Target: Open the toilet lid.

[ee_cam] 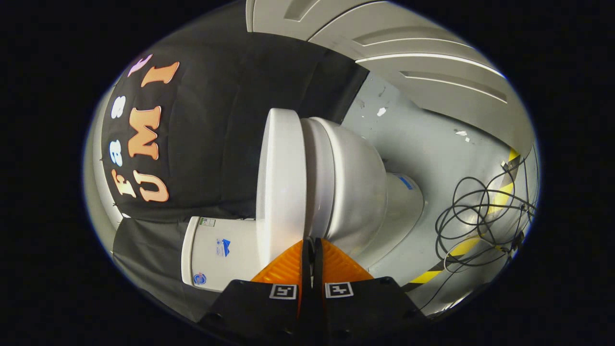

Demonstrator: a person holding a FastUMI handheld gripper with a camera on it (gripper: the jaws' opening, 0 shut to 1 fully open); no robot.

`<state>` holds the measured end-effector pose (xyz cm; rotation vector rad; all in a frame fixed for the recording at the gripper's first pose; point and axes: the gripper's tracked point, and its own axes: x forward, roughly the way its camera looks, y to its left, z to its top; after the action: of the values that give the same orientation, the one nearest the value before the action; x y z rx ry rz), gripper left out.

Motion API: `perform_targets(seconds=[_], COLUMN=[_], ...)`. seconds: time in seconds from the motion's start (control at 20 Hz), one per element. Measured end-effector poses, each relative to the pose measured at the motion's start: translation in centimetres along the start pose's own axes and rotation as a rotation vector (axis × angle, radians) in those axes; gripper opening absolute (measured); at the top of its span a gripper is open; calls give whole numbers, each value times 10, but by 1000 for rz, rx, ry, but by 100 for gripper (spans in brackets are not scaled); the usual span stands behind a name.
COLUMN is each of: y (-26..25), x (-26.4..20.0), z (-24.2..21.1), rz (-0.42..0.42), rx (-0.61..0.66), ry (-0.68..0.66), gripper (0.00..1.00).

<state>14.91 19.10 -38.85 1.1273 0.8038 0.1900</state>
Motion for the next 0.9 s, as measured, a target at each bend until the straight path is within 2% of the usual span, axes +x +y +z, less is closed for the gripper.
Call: perform_targets(seconds=[0.2, 0.35, 0.5, 0.65, 0.9], y=[1, 6, 8, 22, 52], x=[-5, -6, -7, -10, -17], z=[0, 2, 2, 8, 17], rz=[-59, -86, -120, -136, -191], rx=[-109, -99, -140, -160, -281], ry=[-20, -47, -80, -115, -202], gripper=[8, 8, 8, 8, 8])
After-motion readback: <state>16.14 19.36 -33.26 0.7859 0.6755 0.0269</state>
